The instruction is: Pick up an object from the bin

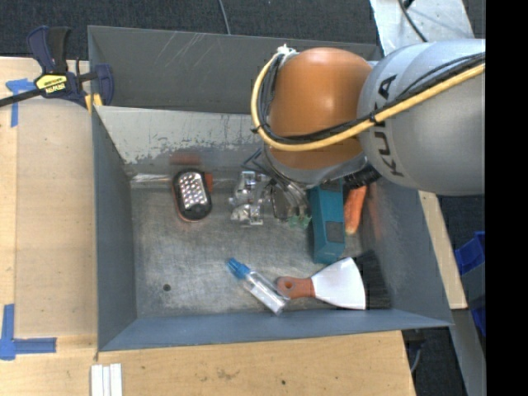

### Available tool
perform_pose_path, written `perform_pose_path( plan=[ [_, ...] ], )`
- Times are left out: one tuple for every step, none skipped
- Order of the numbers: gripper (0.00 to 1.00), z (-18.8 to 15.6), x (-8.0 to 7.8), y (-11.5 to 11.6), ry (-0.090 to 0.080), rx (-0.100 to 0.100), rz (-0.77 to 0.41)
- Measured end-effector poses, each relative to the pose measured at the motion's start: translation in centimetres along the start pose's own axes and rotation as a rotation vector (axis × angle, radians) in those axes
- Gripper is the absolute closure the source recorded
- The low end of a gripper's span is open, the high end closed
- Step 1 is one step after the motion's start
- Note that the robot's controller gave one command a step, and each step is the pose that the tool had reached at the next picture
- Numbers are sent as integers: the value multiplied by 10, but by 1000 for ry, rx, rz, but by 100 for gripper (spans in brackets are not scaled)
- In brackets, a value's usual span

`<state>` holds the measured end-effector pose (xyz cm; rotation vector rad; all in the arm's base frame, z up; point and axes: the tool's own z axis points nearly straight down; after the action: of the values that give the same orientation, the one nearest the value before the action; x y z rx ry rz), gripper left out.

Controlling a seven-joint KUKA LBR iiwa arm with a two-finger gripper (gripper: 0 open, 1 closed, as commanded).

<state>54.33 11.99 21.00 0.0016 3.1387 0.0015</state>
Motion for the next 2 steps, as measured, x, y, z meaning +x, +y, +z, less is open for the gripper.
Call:
perform_pose_path(
  plan=[
    [0,0,0,0,0,0,1],
    [0,0,0,0,0,0,1]
  ],
)
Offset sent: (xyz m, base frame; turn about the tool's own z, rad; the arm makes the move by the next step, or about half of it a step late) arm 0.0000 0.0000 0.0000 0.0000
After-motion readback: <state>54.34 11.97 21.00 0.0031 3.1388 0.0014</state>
